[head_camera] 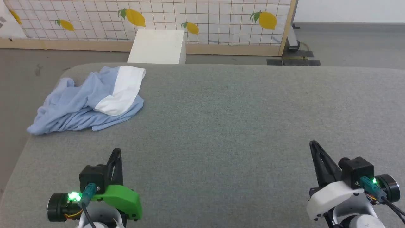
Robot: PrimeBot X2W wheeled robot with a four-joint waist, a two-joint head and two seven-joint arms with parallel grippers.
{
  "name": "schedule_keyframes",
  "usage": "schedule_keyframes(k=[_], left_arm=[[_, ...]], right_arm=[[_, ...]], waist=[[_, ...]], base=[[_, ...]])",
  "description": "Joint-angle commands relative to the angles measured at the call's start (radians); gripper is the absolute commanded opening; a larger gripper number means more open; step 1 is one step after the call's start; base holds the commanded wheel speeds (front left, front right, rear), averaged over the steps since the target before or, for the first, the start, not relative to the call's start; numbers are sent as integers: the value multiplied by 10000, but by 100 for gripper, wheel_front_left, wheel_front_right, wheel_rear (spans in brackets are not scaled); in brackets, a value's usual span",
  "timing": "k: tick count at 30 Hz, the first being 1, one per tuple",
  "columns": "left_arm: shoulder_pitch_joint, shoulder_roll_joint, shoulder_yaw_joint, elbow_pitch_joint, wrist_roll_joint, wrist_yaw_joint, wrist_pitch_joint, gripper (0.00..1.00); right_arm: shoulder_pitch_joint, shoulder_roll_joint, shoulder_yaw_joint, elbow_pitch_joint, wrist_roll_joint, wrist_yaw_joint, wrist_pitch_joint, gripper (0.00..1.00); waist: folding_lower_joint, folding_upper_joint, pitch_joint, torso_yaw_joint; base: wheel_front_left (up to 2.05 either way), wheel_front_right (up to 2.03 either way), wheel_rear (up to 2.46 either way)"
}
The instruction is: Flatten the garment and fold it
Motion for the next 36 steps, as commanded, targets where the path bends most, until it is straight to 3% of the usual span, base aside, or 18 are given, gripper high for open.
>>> schedule_keyframes(k=[1, 25, 26, 28, 29, 30, 31, 32, 36], left_arm=[[-149, -43, 37, 32, 128, -9, 12, 0], [-149, -43, 37, 32, 128, -9, 12, 0], [0, 0, 0, 0, 0, 0, -3, 100], [8, 2, -15, -3, -25, 0, -6, 100], [8, 2, -23, -3, -39, 0, -8, 0], [8, 2, -26, -3, -52, 0, -6, 100], [8, 2, -33, -4, -53, 1, -8, 0], [8, 2, -38, -4, -52, 1, -6, 100], [23, 1, -71, -42, -86, 12, -78, 100]], right_arm=[[-149, 24, 18, -55, 60, -17, 1, 0], [-149, 24, 18, -55, 60, -17, 1, 0], [0, 0, 2, 0, 1, 0, -1, 100], [6, -4, -7, 6, 1, 0, -3, 100], [7, -4, -10, 9, 3, 0, -5, 0], [7, -4, -9, 8, 1, 0, -4, 100], [7, -4, -11, 9, 3, 0, -6, 0], [7, -4, -11, 9, 1, 0, -4, 100], [2, -3, -79, 29, 64, 0, -76, 100]], waist=[[0, 0, 0, 0], [0, 0, 0, 0], [0, 0, 0, 0], [0, 0, 1, 0], [0, 0, 1, 0], [0, 0, 1, 0], [0, 0, 2, 0], [0, 0, 2, -1], [0, 0, 5, 2]], base=[[0, 0, 0], [0, 0, 0], [0, 0, 0], [0, 0, 0], [0, 0, 0], [0, 0, 0], [0, 0, 0], [0, 0, 0], [0, 0, 0]])
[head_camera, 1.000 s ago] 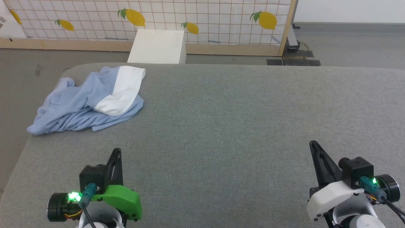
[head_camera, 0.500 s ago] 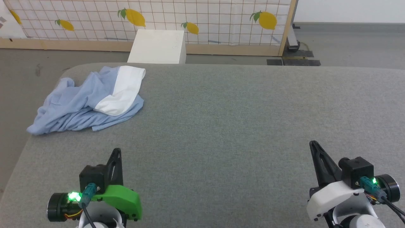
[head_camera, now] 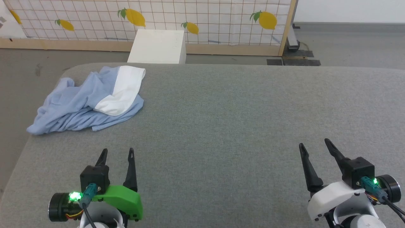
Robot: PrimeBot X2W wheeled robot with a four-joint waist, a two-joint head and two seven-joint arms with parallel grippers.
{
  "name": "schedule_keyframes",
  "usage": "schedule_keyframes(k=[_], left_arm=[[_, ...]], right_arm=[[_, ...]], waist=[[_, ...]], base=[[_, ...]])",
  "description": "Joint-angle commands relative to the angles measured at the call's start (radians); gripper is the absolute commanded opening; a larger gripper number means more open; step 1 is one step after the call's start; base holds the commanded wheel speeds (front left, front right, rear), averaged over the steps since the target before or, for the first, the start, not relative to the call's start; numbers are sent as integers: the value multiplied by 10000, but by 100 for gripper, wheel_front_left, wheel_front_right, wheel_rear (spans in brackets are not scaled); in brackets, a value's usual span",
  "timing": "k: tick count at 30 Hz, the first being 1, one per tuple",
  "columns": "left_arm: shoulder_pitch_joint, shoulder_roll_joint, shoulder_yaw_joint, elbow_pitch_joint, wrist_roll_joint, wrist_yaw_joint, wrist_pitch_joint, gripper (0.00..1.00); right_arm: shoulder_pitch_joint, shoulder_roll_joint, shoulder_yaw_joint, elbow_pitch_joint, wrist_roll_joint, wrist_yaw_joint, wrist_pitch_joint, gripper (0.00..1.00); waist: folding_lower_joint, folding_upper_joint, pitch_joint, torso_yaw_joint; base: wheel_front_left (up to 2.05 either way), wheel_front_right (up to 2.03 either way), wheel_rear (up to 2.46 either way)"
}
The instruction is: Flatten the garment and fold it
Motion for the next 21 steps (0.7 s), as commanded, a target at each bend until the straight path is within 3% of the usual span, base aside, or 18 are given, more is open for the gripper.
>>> schedule_keyframes(k=[1, 21], left_arm=[[17, -2, -19, -47, -34, 15, -90, 100], [97, -9, -160, -279, -274, 84, -500, 100]], right_arm=[[-6, 1, -63, 20, 81, -1, -93, 100], [-120, 5, -497, 348, 427, -3, -504, 100]], waist=[[0, -1, 2, 2], [0, -1, 26, 113]], base=[[0, 0, 0], [0, 0, 0]])
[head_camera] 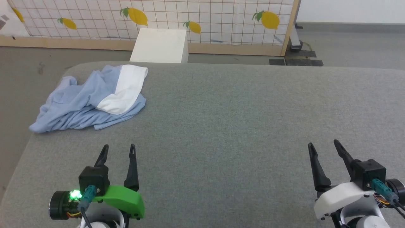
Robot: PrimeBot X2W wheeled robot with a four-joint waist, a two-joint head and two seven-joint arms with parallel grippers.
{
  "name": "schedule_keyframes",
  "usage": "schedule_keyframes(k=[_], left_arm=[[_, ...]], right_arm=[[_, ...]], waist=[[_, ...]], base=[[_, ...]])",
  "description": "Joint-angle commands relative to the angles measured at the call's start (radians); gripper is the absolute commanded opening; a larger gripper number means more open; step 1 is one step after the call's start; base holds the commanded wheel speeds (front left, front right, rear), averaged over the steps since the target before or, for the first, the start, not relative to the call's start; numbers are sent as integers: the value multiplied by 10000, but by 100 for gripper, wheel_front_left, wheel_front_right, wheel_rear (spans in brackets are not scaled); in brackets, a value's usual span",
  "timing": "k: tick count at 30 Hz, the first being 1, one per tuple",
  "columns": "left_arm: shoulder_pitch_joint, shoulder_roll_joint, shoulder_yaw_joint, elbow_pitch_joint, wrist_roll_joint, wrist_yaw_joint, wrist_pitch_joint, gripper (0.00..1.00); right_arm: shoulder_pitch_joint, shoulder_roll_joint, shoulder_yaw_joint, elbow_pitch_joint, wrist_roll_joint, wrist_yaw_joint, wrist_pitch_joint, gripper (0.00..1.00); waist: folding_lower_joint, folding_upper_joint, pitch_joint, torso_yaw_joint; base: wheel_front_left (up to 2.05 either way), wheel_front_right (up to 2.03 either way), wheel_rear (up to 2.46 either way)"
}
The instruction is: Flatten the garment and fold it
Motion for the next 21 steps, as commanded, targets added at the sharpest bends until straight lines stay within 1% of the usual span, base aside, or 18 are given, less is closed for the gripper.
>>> schedule_keyframes(k=[1, 12, 21], left_arm=[[71, -9, -39, -68, -114, 73, -101, 100], [127, -13, -117, -143, -207, 130, -324, 100], [293, -16, -112, -225, -255, 144, -510, 100]], right_arm=[[-124, 8, -72, 52, 90, -3, -115, 100], [-110, 10, -172, 263, 96, -5, -339, 100], [-61, 12, -200, 446, 45, -6, -524, 100]], waist=[[0, 0, 5, 41], [0, 0, -34, 375], [0, 0, -166, 784]], base=[[0, 0, 0], [0, 0, 0], [0, 0, 0]])
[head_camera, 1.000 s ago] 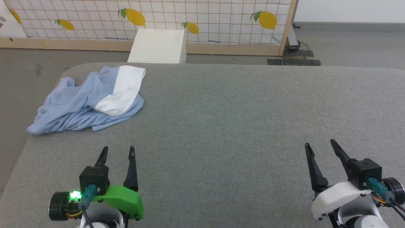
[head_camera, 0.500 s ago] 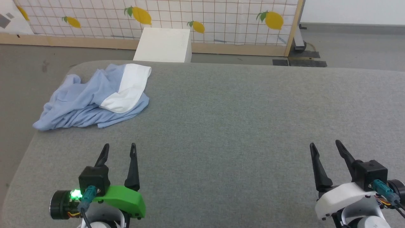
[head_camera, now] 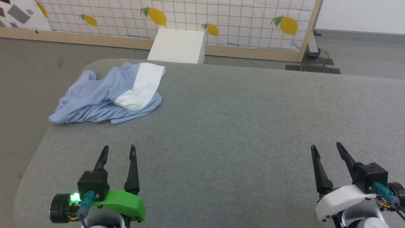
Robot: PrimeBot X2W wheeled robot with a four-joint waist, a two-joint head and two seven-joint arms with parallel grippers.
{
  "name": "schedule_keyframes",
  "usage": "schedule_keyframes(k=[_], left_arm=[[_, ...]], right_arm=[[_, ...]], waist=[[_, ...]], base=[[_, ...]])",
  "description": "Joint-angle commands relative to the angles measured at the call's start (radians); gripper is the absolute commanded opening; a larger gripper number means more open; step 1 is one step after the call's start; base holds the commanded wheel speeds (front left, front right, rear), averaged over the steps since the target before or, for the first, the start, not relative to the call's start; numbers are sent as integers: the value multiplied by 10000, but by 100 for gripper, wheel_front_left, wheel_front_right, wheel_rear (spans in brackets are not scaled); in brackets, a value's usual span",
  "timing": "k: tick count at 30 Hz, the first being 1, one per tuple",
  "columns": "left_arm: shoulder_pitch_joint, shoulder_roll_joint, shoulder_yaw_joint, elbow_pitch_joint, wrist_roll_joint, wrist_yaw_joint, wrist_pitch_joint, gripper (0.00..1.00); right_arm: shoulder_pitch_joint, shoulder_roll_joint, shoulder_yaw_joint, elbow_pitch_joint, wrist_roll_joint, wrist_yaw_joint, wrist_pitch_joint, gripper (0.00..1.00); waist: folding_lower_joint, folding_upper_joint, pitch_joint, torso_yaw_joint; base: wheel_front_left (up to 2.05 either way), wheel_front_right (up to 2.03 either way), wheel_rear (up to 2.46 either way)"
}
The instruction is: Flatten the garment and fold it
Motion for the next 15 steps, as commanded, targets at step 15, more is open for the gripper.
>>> schedule_keyframes(k=[15], left_arm=[[299, -22, 16, -202, -171, 2, -397, 100]], right_arm=[[-25, 13, -52, 278, 126, -8, -382, 100]], waist=[[0, -1, -184, 949]], base=[[0, 0, 0]])
